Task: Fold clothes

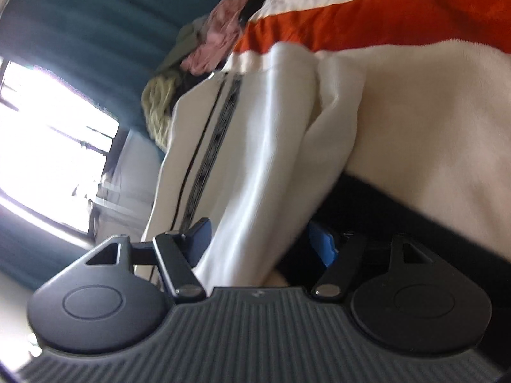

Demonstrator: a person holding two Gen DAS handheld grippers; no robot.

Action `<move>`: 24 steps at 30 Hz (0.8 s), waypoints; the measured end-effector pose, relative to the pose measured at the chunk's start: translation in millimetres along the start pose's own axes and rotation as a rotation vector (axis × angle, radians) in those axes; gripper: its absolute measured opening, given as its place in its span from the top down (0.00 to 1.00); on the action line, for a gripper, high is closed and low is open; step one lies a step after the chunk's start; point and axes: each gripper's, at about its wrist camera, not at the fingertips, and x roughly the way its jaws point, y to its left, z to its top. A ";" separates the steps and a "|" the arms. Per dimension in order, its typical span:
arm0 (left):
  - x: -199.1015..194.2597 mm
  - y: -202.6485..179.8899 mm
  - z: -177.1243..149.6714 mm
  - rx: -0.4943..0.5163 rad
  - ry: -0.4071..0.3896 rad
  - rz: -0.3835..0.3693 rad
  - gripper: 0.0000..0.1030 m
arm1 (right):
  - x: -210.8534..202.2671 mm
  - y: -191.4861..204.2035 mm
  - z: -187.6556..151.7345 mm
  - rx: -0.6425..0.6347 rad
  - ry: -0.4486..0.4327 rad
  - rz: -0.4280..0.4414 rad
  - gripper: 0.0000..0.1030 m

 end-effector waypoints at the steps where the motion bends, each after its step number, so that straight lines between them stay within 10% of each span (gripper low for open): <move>1: 3.8 -6.5 -1.1 0.049 -0.003 0.021 0.41 | 5.3 -2.2 3.7 0.022 -0.010 0.013 0.32; 5: 8.0 -11.0 5.0 0.059 -0.021 0.039 0.73 | 18.4 -5.2 12.2 0.040 -0.032 0.015 0.44; 8: 4.6 -8.1 14.1 0.019 -0.004 0.031 0.86 | 24.3 -5.3 16.0 0.030 -0.046 -0.007 0.77; 24: -117.4 29.0 55.5 -0.064 0.010 -0.063 0.90 | -88.8 32.5 25.3 -0.092 -0.026 -0.025 0.89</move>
